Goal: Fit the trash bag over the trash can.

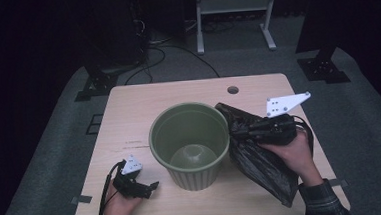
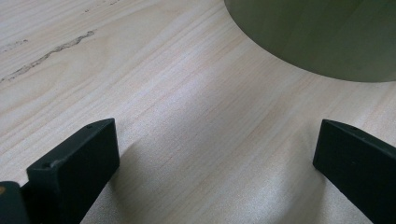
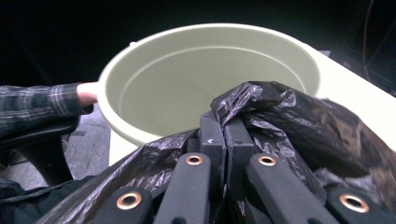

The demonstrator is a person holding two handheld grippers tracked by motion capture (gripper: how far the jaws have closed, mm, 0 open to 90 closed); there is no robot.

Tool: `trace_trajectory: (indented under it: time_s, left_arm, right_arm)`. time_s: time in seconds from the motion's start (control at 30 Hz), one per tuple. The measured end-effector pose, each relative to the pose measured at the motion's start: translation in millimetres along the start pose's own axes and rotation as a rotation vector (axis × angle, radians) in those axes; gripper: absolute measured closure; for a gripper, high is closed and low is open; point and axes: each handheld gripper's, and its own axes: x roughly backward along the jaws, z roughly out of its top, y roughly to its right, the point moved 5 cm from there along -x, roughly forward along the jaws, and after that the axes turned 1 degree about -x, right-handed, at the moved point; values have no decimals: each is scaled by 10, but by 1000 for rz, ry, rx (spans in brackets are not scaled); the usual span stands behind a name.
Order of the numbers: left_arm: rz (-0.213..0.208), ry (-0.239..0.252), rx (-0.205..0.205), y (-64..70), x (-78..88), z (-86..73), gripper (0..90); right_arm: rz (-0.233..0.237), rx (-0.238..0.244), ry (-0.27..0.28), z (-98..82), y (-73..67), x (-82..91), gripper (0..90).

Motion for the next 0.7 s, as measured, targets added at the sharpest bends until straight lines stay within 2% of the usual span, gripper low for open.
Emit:
trace_trajectory:
  time_s: [0.3, 0.7]
  left_arm:
    - [0, 0, -1, 0, 0, 0, 0]
    - [-2, 2, -2, 2, -1, 0, 0]
  right_arm:
    - [60, 50, -31, 308, -153, -189, 884]
    - [174, 111, -71, 691, -372, -612, 884]
